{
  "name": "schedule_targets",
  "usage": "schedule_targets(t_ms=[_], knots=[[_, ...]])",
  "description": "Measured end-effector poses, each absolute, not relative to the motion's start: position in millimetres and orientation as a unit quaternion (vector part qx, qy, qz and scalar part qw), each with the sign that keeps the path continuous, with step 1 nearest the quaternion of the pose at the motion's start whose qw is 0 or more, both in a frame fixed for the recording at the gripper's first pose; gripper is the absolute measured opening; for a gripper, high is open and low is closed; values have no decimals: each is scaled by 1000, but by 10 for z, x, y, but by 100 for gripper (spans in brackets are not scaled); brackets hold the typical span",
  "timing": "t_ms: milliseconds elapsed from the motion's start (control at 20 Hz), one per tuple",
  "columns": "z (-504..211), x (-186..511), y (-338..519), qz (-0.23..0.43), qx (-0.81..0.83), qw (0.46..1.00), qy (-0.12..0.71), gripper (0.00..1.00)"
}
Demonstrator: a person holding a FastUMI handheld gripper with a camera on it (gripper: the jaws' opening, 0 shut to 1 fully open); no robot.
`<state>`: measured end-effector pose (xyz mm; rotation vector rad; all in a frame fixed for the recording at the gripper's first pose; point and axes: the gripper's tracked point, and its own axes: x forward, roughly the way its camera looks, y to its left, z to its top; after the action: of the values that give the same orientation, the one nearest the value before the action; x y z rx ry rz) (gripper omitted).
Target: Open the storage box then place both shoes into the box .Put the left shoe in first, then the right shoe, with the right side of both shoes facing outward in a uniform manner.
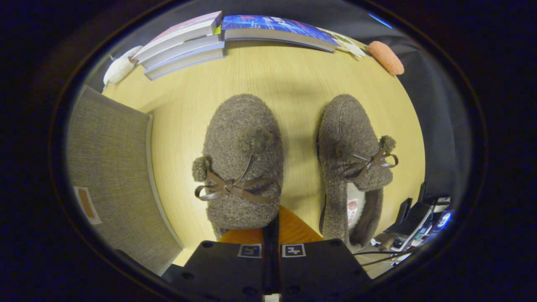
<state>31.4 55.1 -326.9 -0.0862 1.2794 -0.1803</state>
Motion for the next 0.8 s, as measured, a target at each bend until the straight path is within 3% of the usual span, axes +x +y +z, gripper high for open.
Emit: schedule_targets(t_ms=[400,800], knots=[[-3013,216,634,-100,-33,804,586,3],[-2418,-173,574,-159,-107,784,591,4]])
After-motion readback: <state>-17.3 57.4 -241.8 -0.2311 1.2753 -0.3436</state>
